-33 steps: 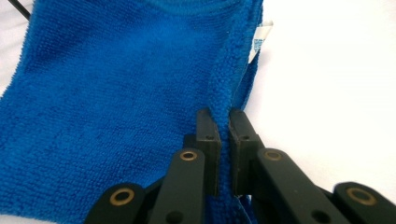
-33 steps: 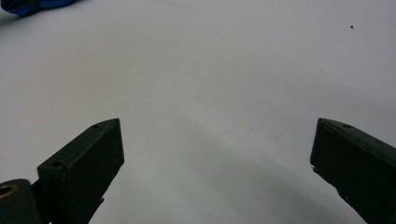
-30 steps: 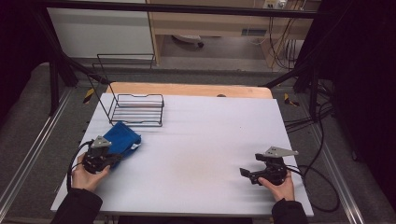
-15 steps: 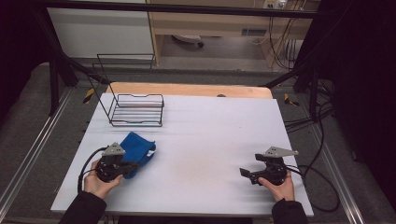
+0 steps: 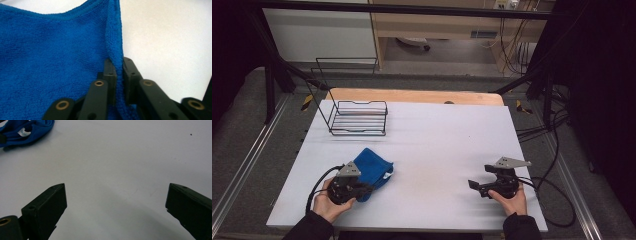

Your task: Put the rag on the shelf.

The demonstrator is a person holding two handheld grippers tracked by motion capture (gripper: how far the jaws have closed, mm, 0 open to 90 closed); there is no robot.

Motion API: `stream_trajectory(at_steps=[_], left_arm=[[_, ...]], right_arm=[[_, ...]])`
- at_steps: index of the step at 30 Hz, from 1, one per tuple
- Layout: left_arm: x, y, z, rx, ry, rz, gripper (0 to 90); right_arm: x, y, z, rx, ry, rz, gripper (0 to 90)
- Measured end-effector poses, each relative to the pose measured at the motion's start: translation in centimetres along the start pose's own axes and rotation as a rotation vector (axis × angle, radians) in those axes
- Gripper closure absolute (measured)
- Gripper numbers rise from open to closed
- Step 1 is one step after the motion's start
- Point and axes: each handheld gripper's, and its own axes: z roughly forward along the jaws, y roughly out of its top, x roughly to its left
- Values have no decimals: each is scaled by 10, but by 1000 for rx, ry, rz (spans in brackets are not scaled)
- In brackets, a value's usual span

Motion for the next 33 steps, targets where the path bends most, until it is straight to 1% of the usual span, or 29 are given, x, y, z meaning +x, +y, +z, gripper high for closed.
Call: stream_trajectory(at_steps=[1,2,4,5,6,8,10,12,13,15,17,19,20,22,24,25,26,27,28,29,30,31,33], left_arm=[[0,1,-2,-5,0,-3,735],[-1,1,-4,-19,2,0,689],[-1,3,-10,-41,14,0,573],[0,4,-13,-54,17,-1,531],[1,5,-16,-66,24,-4,486],[5,7,-22,-89,46,-17,400],[13,7,-26,-102,69,-34,319],[22,5,-30,-108,97,-64,262],[26,3,-32,-109,113,-77,241],[35,0,-36,-111,146,-106,204],[42,-3,-39,-116,159,-128,174],[49,-6,-42,-124,173,-152,148],[51,-8,-42,-127,174,-161,140],[56,-10,-43,-127,193,-171,123],[58,-11,-43,-128,197,-177,118],[62,-12,-44,-135,203,-186,120],[63,-13,-44,-130,209,-184,124],[64,-14,-44,-128,219,-182,134],[65,-15,-44,-120,229,-181,156],[65,-15,-44,-120,229,-181,193],[68,-17,-43,-95,254,-184,251],[70,-19,-43,-80,264,-190,309],[73,-23,-41,-44,283,-201,375]], right_arm=[[1,1,1,2,2,4,41],[2,3,1,0,6,-4,45],[5,7,5,-9,14,0,47],[7,10,7,-15,17,-7,51],[10,14,9,-19,19,-4,52],[15,22,15,-28,32,-10,57],[22,32,23,-25,43,-16,64],[31,42,32,-19,50,-33,77],[35,48,37,-8,56,-37,83],[46,60,51,-5,84,-33,107],[57,73,67,-2,109,-43,134],[70,86,85,5,121,-69,148],[77,92,94,15,129,-88,151],[91,104,113,36,139,-119,168],[105,113,131,51,156,-149,227],[111,117,140,63,164,-164,241],[116,120,150,76,173,-173,256],[121,123,159,91,179,-184,294],[125,124,168,108,185,-184,318],[128,125,177,121,193,-191,334],[131,126,184,135,199,-194,362],[133,126,191,144,205,-199,380],[137,124,202,150,229,-196,438]])
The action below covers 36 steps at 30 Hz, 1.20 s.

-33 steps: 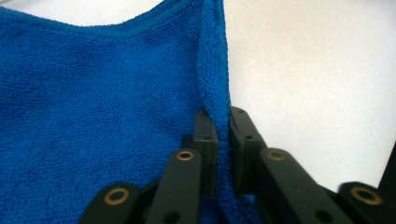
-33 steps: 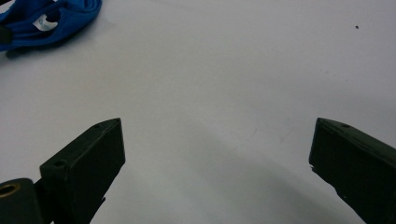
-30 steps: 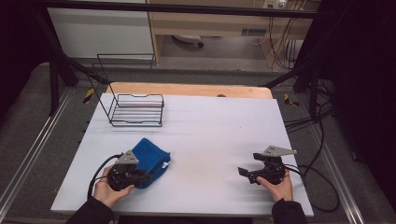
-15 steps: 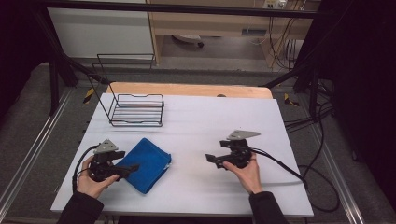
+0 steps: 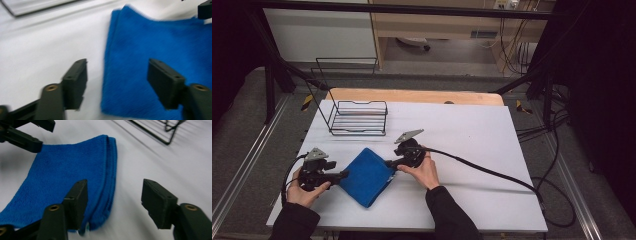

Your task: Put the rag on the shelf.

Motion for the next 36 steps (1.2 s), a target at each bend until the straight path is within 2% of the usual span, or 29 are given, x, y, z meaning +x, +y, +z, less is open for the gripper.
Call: stream_trajectory(at_steps=[2,3,4,6,7,9,11,15,21,26,31,36], left_arm=[[4,-3,2,33,10,-6,426],[4,-3,2,33,10,-6,452],[8,-5,3,56,-4,-16,479],[8,-6,3,59,-9,-22,521],[9,-6,3,65,-27,-29,541],[9,-7,3,72,-30,-33,585],[9,-7,5,102,-39,-41,613],[7,-7,6,122,-61,-56,711],[7,-6,6,129,-50,-76,843],[7,-5,5,122,-53,-72,874],[9,3,4,86,-25,-56,877],[10,20,22,89,4,-37,877]], right_arm=[[2,0,8,23,9,-6,477],[3,-1,12,38,7,-20,504],[3,-2,15,43,7,-26,526],[3,-3,16,47,16,-27,547],[2,-4,19,63,17,-32,575],[2,-6,20,83,18,-41,606],[2,-8,22,92,23,-43,635],[2,-10,24,103,35,-34,709],[0,-9,25,109,65,-4,819],[2,-8,23,110,68,14,854],[11,-10,16,117,49,36,856],[25,-15,9,113,-14,82,853]])
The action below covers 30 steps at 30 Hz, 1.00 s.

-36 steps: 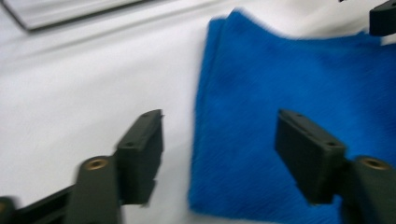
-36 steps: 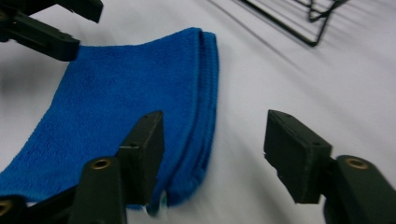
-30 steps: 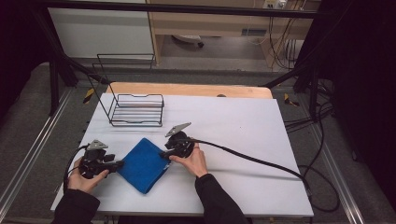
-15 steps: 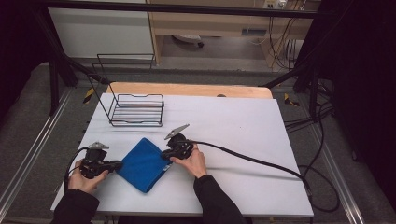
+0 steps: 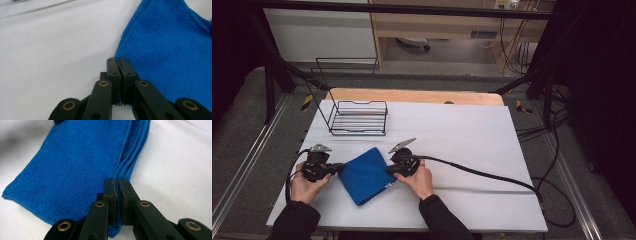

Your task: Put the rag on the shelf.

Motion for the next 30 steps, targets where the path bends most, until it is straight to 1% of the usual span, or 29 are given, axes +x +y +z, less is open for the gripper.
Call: stream_trajectory(at_steps=[2,4,5,6,7,8,10,11,12,13,14,15,16,18,19,20,22,23,24,26,28,30], left_arm=[[0,6,6,1,12,2,877],[2,11,12,-5,8,-7,876],[3,13,15,-10,7,-10,876],[3,13,15,-10,7,-10,875],[4,16,18,-30,-9,-26,874],[5,16,19,-42,-13,-31,872],[6,16,20,-52,-19,-38,862],[6,15,20,-66,-13,-32,852],[6,15,20,-66,-13,-32,830],[6,12,18,-80,1,-29,789],[6,11,16,-87,8,-31,747],[6,9,14,-91,12,-30,701],[6,8,11,-97,15,-29,646],[7,6,8,-106,15,-37,545],[9,2,0,-127,13,-50,510],[11,0,-3,-135,9,-56,477],[13,-3,-7,-143,4,-64,416],[13,-3,-7,-143,4,-64,398],[13,-5,-9,-143,-1,-70,390],[13,-7,-10,-145,-10,-69,373],[12,-8,-10,-141,-11,-66,354],[13,-8,-10,-144,-25,-73,335]], right_arm=[[4,-4,-1,-15,-17,39,851],[5,-9,-2,-43,-17,92,847],[5,-12,-2,-51,-21,106,845],[5,-12,-2,-51,-21,106,845],[5,-17,-1,-59,-34,113,830],[5,-18,-1,-65,-33,115,820],[4,-19,-1,-72,-30,109,770],[3,-18,-2,-73,-38,102,719],[3,-18,-2,-73,-38,102,719],[1,-16,-4,-89,-58,71,627],[-1,-14,-5,-106,-61,45,590],[-3,-11,-6,-127,-61,25,530],[-5,-8,-7,-150,-61,12,498],[-13,0,-7,-184,-40,13,457],[-17,5,-6,-189,-44,12,457],[-22,10,-5,-184,-48,12,457],[-31,19,0,-195,-46,17,470],[-35,23,3,-189,-45,23,474],[-39,27,7,-181,-47,21,481],[-44,33,16,-174,-44,24,498],[-47,38,25,-170,-36,11,516],[-48,41,33,-154,-22,6,534]])
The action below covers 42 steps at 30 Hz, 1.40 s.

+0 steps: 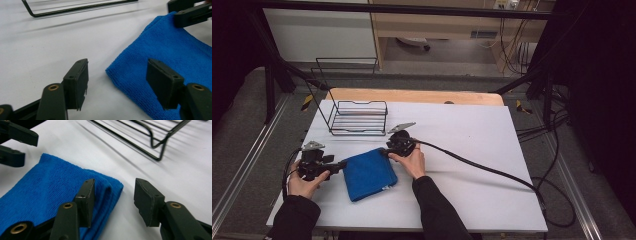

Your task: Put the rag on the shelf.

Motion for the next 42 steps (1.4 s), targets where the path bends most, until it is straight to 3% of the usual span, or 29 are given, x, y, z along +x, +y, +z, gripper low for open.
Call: stream_trajectory(at_steps=[9,16,20,25,30,34,42], left_arm=[[2,2,-1,-14,5,-2,261],[3,2,1,-15,0,-9,256],[4,2,1,-20,-8,-14,263],[3,1,5,-14,-15,-12,275],[3,4,15,-21,-19,-32,346],[4,9,26,-23,-39,-75,451],[-5,14,45,15,-22,-41,602]], right_arm=[[-1,2,18,35,22,-21,643],[2,1,18,67,69,12,809],[2,2,16,52,58,38,839],[6,3,8,31,12,54,840],[11,-4,-11,2,-76,95,840],[11,-12,-21,-29,-92,141,839],[7,-18,-21,-38,-82,124,832]])
